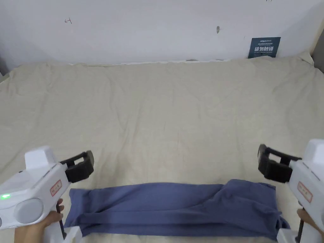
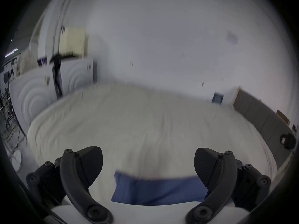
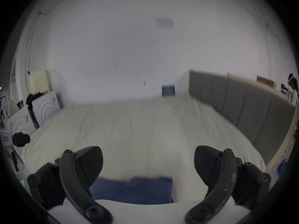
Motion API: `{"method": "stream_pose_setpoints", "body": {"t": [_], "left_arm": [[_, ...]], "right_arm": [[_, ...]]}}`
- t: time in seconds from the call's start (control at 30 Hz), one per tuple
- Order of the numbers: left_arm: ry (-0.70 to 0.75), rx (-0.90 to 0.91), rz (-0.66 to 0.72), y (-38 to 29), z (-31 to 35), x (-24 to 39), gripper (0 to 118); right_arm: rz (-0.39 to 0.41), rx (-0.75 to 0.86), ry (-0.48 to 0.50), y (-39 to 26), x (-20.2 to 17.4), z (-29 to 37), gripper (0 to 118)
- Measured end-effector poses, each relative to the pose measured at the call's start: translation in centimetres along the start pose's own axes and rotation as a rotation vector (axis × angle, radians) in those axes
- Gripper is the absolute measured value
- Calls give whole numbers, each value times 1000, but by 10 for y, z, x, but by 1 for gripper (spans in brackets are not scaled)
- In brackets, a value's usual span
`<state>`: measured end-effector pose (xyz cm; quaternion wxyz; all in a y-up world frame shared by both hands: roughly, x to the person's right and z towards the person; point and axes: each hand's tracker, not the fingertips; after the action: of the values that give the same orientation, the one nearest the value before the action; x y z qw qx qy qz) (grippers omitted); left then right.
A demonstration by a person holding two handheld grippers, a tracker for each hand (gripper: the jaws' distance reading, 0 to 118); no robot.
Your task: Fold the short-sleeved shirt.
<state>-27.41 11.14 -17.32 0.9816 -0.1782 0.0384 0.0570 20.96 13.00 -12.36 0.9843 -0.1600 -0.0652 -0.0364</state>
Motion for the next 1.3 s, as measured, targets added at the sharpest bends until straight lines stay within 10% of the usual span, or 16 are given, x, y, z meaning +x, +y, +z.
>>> {"method": "stream_pose_setpoints", "body": {"t": [0.23,0.37,0.7,1.17,1.23,1.3], "left_arm": [[-23,248,-112,33,18,51,100],[-65,266,-114,31,16,64,0],[-82,61,-134,24,-6,46,0],[-258,-578,274,-66,-69,-108,2],[-278,-627,342,-76,-73,-124,12],[-284,-652,382,-84,-79,-132,69]], "right_arm": [[116,221,-34,39,-40,16,98],[161,238,-42,37,-52,13,4],[151,211,-19,29,-49,5,1],[177,101,-19,9,-57,-22,1],[183,80,-23,4,-59,-26,1],[189,57,-26,-1,-61,-31,1]]}}
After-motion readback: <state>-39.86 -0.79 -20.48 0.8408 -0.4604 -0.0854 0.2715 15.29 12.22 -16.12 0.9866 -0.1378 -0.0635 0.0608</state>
